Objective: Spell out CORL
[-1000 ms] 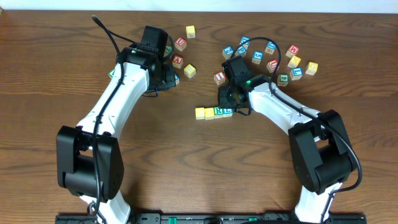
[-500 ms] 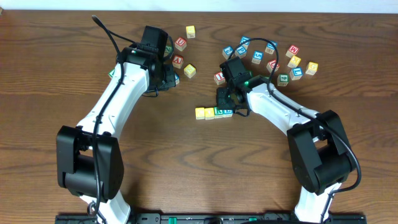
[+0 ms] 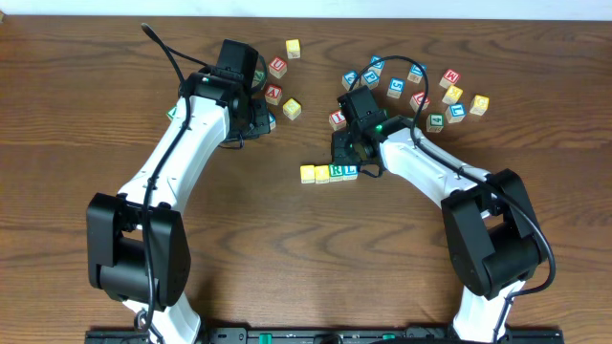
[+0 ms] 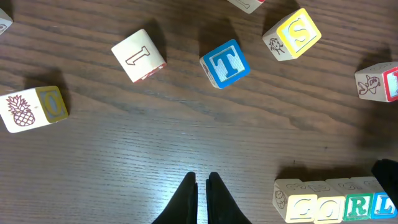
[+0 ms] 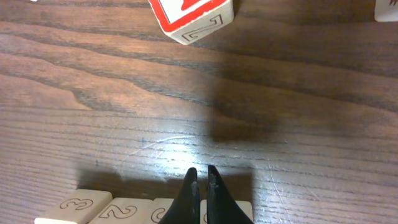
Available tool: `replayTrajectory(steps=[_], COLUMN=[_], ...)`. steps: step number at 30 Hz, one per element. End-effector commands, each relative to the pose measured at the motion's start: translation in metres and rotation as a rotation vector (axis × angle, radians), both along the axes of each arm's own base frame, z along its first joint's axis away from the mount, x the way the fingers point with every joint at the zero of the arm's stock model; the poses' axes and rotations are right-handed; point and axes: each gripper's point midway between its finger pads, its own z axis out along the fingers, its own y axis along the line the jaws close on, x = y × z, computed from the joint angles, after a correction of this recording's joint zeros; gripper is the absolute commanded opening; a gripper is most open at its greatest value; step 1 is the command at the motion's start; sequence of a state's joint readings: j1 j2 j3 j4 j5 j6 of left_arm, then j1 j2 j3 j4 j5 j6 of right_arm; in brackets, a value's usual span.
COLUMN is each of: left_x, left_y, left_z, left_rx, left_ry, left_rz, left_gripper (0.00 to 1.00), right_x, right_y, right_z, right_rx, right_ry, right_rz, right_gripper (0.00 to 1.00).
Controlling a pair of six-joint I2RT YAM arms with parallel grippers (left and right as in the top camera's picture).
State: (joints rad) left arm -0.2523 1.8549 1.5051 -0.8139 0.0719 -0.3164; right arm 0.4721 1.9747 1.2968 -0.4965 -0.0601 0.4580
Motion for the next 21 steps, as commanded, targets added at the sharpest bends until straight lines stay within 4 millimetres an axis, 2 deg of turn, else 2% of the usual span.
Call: replayTrajectory(steps=[1, 9, 21], left_x=[0.005, 0.006, 0.006], left_y=[0.002, 0.002, 0.002], left_z=[0.011, 0.011, 0.011], left_rx=[0.011, 0.011, 0.011], left_ry=[-0.031, -0.032, -0.031], left_rz=[-0.002, -0.002, -0.002], left_gripper=[0.08, 0.08, 0.07], right_x=[0.011, 0.003, -0.020], right_y=[-0.004, -0.030, -0.031], right_z=[0.007, 0.001, -0.007], right_rx=[0.004, -0.022, -0.056], right_ry=[-0.015, 0.064, 0.146], right_rz=[-0.007, -0.081, -0.078], right_gripper=[0.01, 0.01, 0.01])
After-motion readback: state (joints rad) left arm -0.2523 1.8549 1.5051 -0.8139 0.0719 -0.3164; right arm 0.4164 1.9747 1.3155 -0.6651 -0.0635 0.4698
